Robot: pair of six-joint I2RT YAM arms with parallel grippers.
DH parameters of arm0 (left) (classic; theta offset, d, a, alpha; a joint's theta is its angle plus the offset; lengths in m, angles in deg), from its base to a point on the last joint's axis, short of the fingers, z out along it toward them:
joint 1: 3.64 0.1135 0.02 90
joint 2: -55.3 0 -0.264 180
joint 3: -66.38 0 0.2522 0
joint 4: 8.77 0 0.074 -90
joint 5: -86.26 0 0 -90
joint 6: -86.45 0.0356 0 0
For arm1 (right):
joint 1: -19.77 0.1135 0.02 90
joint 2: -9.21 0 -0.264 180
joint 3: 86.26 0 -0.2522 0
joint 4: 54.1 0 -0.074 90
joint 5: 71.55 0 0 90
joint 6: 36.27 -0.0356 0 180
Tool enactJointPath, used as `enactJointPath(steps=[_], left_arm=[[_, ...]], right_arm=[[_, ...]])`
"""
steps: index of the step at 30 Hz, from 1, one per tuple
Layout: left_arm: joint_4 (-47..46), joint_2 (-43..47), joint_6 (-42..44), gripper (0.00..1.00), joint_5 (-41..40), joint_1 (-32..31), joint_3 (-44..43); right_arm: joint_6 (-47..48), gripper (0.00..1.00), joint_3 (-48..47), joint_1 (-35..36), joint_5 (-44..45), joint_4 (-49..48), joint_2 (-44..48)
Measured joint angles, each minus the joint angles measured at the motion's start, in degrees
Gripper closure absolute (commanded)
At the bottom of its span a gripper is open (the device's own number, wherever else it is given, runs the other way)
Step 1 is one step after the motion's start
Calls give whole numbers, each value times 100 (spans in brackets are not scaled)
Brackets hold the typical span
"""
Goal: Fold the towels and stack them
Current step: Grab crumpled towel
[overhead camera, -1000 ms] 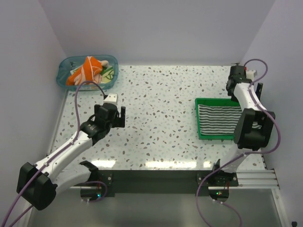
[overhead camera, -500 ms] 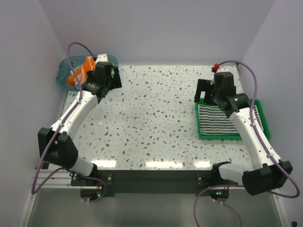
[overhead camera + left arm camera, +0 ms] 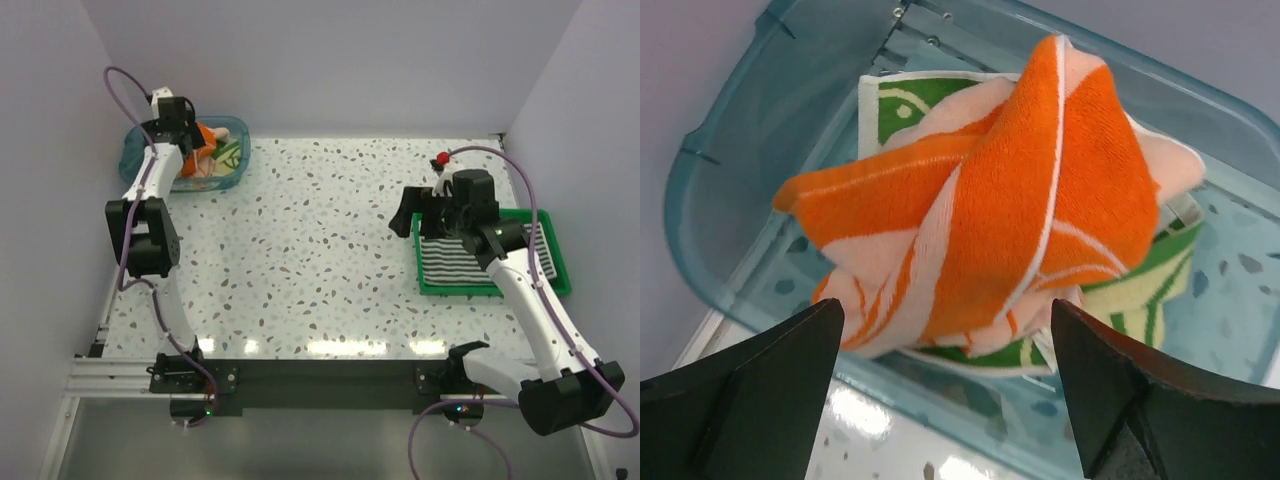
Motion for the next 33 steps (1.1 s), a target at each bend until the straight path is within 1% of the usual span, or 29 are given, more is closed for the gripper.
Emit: enactJointPath(steps=[4, 5, 6, 7, 10, 11, 12, 16, 19, 21, 27, 30, 33], left_arm=[[-149, -813, 111, 22, 140, 192, -424], [-173, -951, 140, 29, 199, 232, -461], [-199, -1067, 142, 33, 258, 267, -476], [-221, -1161, 166, 50, 323, 295, -498], [-278, -1314, 234, 81, 509, 352, -564], [-282, -1320, 249, 95, 549, 365, -568], [-315, -1318, 258, 100, 570, 372, -570], [-398, -1167, 334, 100, 634, 376, -579], [-393, -839, 330, 100, 623, 376, -581], [-374, -487, 297, 100, 612, 376, -610], [-184, 691, 273, 100, 651, 223, -1202], [-76, 1445, 289, 100, 654, -219, -1255], [105, 2120, 284, 100, 809, -1008, -1252]], right_arm=[[31, 2, 31, 7, -44, -72, -74], [31, 2, 50, 7, -44, -83, -103], [31, 2, 70, 7, -39, -85, -140], [28, 2, 81, 13, -37, -81, -181], [26, 2, 85, 22, -20, -90, -286], [28, 2, 85, 26, -17, -85, -310], [28, 2, 83, 26, -11, -83, -326], [35, 2, 59, 26, 20, -79, -404], [52, 1, 9, 26, 22, -79, -463], [76, 2, -13, 26, 22, -81, -476], [164, 1, -155, 26, -22, -83, -472], [203, 2, -192, 26, -59, -94, -428], [229, 2, -197, 26, -166, -96, -321]])
